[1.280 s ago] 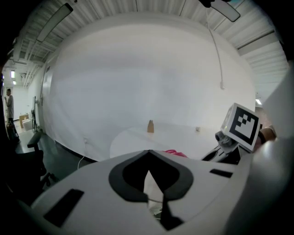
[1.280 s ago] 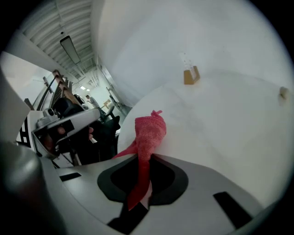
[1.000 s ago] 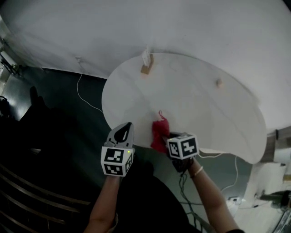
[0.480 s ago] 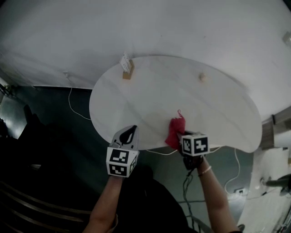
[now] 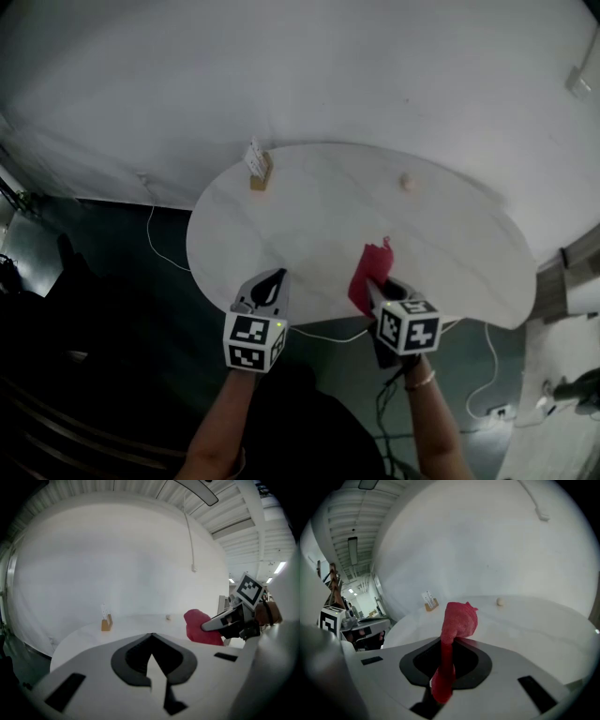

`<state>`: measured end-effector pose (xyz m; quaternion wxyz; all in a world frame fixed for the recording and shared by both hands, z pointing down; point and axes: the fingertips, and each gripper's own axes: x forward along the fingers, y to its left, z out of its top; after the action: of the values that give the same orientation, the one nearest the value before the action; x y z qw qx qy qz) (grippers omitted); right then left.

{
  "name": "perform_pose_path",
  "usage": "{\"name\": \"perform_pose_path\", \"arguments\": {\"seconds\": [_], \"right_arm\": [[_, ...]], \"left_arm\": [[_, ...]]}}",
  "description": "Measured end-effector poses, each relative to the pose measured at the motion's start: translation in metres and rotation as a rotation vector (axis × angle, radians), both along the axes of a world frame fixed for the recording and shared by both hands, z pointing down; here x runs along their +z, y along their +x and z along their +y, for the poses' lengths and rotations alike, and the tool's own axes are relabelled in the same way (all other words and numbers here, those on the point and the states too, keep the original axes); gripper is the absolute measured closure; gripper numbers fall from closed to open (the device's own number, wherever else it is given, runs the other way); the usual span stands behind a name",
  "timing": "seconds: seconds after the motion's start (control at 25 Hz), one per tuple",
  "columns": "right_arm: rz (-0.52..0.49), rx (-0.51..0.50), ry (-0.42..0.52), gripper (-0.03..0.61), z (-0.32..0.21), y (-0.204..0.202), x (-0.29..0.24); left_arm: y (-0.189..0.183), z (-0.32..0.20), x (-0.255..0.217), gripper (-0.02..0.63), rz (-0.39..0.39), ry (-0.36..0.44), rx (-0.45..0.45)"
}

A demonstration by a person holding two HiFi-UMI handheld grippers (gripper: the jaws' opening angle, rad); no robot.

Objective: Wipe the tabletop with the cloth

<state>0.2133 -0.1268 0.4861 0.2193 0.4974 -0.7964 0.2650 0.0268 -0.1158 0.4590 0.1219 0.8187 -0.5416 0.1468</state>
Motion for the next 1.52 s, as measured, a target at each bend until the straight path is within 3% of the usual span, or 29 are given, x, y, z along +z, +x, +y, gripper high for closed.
{"name": "perform_pose_path", "arguments": {"seconds": [0.32,0.68,1.04,1.52], "right_arm": [[-0.128,-0.062,0.185,0.534,0.012,-0.036,-0.059],[-0.157,-0.096,0.325,0.532,0.024,-0.059,-0.083],[-0.163,-0.106,0.405,0.534,0.024,-0.071,-0.092],[-0.179,-0.105,0.446,0.534,0.023,-0.077,-0.097]], "left_arm": [[-0.012,0.003,-0.023,0.612,0.006,0.042,-0.057],[-0.03,0.018,-0.039,0.612,0.034,0.063,-0.104],[-0.054,0.029,-0.042,0.612,0.002,0.086,-0.143],[-0.065,0.034,-0.048,0.612,0.029,0.096,-0.179]]}}
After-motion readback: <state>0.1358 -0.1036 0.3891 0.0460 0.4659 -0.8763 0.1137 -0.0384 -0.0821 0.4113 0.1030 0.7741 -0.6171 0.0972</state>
